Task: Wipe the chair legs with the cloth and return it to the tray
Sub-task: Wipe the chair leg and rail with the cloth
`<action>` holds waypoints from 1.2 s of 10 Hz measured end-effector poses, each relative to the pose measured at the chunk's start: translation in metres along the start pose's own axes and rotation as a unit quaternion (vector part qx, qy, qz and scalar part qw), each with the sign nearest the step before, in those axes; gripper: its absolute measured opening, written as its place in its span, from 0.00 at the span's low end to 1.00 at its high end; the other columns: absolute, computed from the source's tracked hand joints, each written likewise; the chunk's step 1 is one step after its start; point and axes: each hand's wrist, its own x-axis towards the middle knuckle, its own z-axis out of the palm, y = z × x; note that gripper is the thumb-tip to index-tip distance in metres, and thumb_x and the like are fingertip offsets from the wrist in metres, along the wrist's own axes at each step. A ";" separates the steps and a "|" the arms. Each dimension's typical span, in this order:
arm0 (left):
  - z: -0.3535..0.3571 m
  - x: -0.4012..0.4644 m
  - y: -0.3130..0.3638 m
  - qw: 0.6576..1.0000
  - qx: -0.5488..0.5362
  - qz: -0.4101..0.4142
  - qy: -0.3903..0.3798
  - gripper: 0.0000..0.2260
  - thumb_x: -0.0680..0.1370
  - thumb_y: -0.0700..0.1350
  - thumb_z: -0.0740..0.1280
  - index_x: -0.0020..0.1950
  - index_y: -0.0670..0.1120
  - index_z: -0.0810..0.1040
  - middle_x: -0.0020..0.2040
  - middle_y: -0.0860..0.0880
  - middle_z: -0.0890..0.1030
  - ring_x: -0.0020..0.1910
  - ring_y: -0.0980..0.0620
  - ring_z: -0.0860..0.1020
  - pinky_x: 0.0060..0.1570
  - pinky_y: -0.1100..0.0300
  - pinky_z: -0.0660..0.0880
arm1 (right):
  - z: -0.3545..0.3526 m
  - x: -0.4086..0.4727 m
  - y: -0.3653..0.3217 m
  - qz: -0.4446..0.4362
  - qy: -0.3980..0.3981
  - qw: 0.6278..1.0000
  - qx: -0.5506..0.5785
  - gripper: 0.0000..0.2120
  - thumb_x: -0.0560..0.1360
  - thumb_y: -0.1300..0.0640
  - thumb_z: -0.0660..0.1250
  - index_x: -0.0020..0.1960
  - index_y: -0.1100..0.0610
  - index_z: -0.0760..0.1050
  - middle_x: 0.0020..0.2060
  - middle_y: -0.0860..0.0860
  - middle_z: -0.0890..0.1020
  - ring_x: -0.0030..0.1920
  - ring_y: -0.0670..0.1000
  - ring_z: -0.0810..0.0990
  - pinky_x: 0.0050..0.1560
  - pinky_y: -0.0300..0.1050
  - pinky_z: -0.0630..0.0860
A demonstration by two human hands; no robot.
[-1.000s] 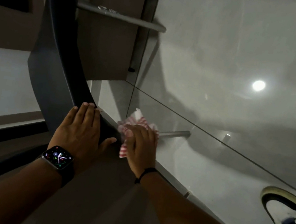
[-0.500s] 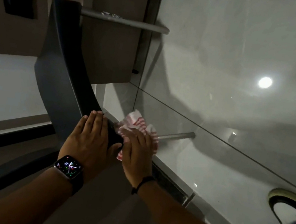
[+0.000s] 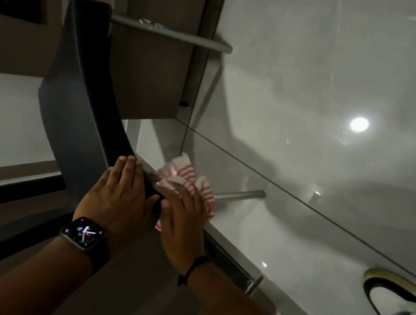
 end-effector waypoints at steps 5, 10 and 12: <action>0.018 -0.004 -0.006 0.995 -0.021 0.017 0.096 0.39 0.80 0.63 0.37 0.82 0.37 0.49 0.83 0.36 0.54 0.83 0.40 0.53 0.81 0.46 0.52 | -0.026 0.017 0.056 0.168 0.031 0.985 0.038 0.14 0.88 0.52 0.57 0.63 0.51 0.80 0.68 0.41 0.82 0.70 0.58 0.83 0.74 0.47 0.80; 0.001 0.011 0.004 0.996 -0.082 0.012 0.033 0.36 0.84 0.57 0.49 0.81 0.36 0.37 0.84 0.35 0.41 0.83 0.38 0.41 0.82 0.45 0.43 | -0.026 0.016 0.018 0.271 0.036 0.941 0.201 0.13 0.89 0.56 0.63 0.59 0.61 0.84 0.45 0.59 0.88 0.42 0.52 0.83 0.44 0.45 0.84; -0.066 -0.005 -0.061 0.959 -0.221 -0.047 0.171 0.37 0.83 0.53 0.59 0.82 0.37 0.43 0.84 0.36 0.50 0.84 0.38 0.48 0.82 0.45 0.44 | -0.096 0.029 -0.110 0.310 0.084 0.918 0.232 0.21 0.91 0.52 0.56 0.75 0.61 0.79 0.58 0.61 0.88 0.51 0.54 0.84 0.57 0.50 0.82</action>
